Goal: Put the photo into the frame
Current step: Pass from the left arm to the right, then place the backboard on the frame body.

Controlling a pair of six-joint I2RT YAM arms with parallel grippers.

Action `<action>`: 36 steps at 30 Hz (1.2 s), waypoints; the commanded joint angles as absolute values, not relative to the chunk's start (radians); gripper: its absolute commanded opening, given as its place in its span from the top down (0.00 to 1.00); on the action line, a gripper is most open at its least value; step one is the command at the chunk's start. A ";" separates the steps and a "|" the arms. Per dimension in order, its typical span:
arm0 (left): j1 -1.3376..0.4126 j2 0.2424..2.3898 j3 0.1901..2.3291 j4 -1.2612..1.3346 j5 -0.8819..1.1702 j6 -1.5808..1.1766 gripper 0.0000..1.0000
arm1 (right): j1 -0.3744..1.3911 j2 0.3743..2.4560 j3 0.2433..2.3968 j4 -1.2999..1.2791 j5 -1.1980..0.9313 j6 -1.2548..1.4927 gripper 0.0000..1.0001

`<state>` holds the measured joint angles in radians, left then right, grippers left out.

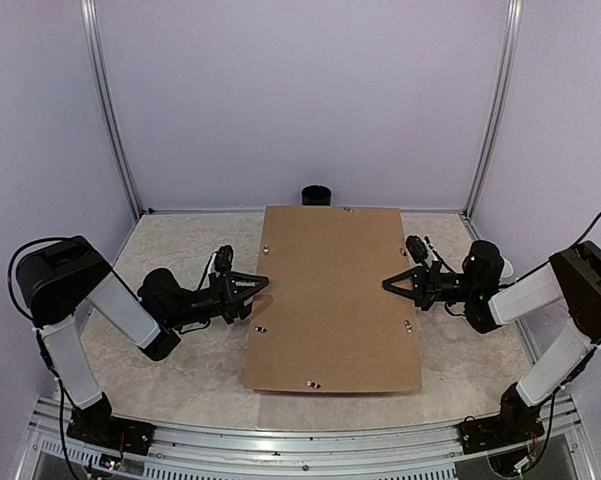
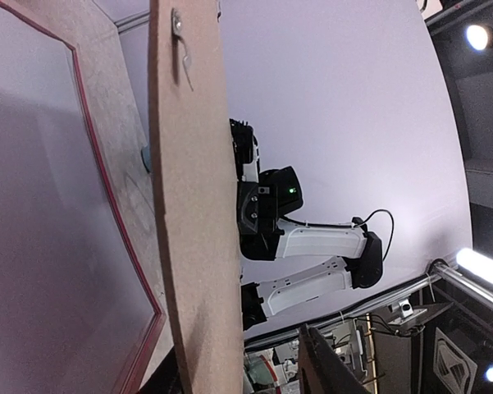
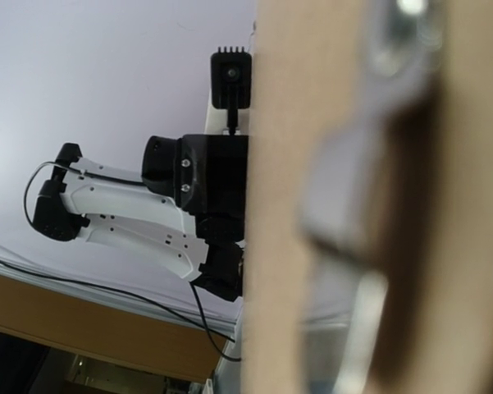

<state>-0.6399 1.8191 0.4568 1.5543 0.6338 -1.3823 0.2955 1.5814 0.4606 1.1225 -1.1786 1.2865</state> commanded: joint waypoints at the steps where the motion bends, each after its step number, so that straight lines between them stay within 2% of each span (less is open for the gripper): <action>1: -0.629 1.786 0.465 1.571 0.632 -1.351 0.53 | 0.275 1.588 0.463 1.178 -1.220 1.308 1.00; 3: -0.627 1.783 0.461 1.562 0.633 -1.346 0.46 | 0.269 1.587 0.462 1.177 -1.225 1.313 1.00; 5: -0.623 1.779 0.457 1.555 0.631 -1.342 0.33 | 0.264 1.586 0.463 1.177 -1.230 1.318 1.00; 7: -0.617 1.774 0.452 1.547 0.630 -1.338 0.27 | 0.260 1.584 0.465 1.175 -1.236 1.320 1.00; 11: -0.603 1.756 0.444 1.513 0.627 -1.323 0.03 | 0.252 1.577 0.473 1.161 -1.248 1.321 1.00; 12: -0.597 1.745 0.442 1.497 0.625 -1.311 0.01 | 0.251 1.576 0.475 1.157 -1.251 1.321 1.00; 19: -0.548 1.624 0.439 1.270 0.604 -1.187 0.01 | 0.231 1.569 0.489 1.096 -1.259 1.292 1.00; 29: -0.497 1.343 0.497 0.716 0.492 -0.896 0.01 | 0.212 1.578 0.510 1.012 -1.264 1.235 1.00; 36: -0.477 1.304 0.571 0.541 0.458 -0.787 0.01 | 0.209 1.595 0.552 0.935 -1.253 1.180 1.00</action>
<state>-0.4877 1.3125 0.5201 0.6888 0.4904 -0.8906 0.2214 1.5887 0.5011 0.9554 -1.2411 1.2312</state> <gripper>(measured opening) 0.989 0.034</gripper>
